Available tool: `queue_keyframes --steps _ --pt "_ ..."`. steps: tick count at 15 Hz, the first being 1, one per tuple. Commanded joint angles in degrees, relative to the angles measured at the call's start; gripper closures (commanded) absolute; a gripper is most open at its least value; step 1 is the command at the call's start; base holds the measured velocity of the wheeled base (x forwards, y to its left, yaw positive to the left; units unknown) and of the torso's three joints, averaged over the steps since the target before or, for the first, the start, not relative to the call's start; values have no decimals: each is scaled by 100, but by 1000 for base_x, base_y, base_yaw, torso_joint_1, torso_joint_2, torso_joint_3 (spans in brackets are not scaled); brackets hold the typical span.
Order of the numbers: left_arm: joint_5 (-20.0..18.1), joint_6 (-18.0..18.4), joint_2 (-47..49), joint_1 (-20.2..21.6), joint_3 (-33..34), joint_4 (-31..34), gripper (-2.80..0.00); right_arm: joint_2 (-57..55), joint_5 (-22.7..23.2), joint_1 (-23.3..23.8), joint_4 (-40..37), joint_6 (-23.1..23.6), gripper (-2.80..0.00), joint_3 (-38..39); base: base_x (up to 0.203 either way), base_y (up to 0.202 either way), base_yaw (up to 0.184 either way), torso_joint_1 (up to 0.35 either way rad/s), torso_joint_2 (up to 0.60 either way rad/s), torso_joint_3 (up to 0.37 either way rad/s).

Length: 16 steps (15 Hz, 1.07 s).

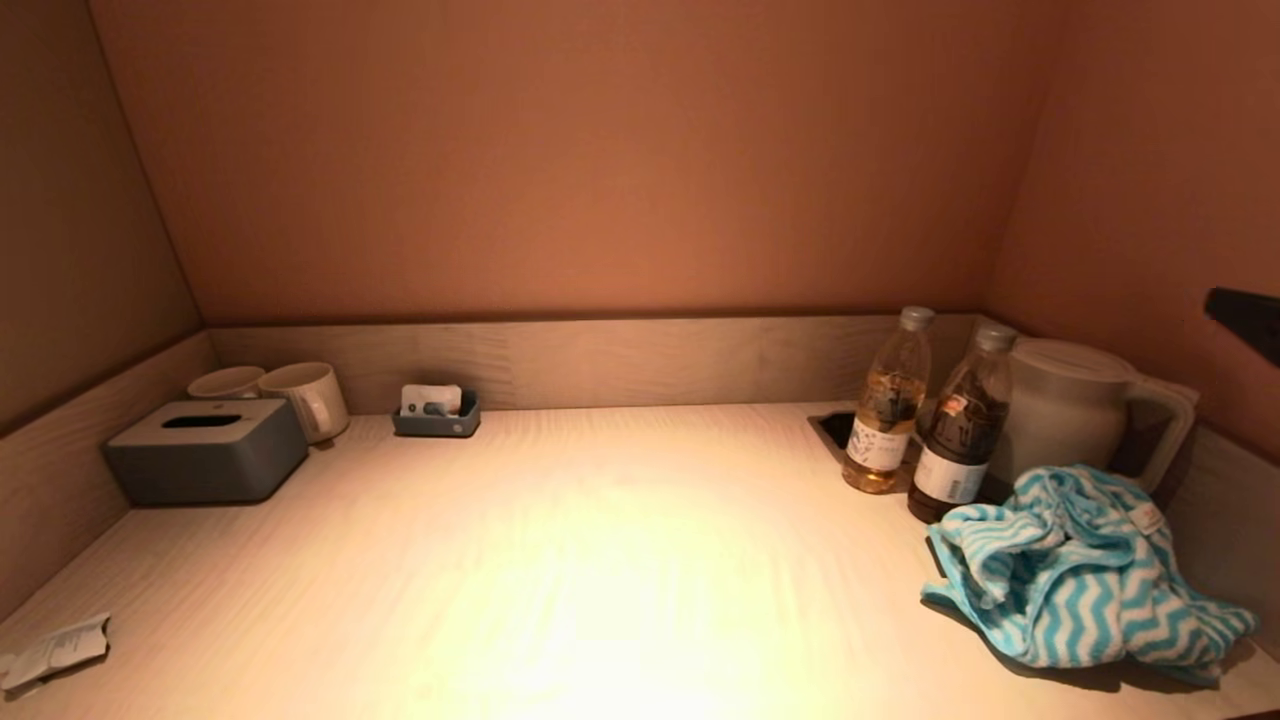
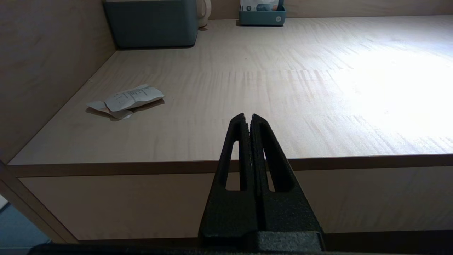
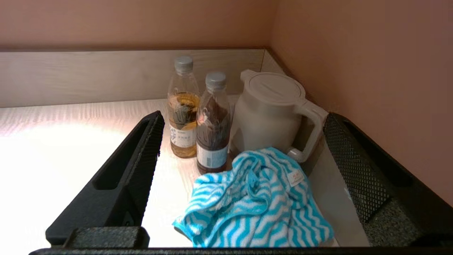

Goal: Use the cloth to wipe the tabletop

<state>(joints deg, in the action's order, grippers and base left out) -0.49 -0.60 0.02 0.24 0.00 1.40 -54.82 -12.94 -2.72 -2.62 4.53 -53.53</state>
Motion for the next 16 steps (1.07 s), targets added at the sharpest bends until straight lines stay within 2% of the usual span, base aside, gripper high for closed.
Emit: queue_keyframes --steps 1,4,8,16 --pt "-4 -2 -2 2 0 0 0 516 -167 -15 -420 4 -280 -37 0 0 0 0 0 0" --pt "-3 -2 -2 2 0 0 0 1220 -350 -6 -529 4 -280 13 0 0 0 0 0 0" --pt "-1 -2 -2 2 0 0 0 2079 -367 25 -948 -8 -280 167 0 0 0 0 0 0" --pt "-4 -2 -2 2 0 0 0 2977 -350 386 -978 -23 -280 905 0 0 0 0 0 0"
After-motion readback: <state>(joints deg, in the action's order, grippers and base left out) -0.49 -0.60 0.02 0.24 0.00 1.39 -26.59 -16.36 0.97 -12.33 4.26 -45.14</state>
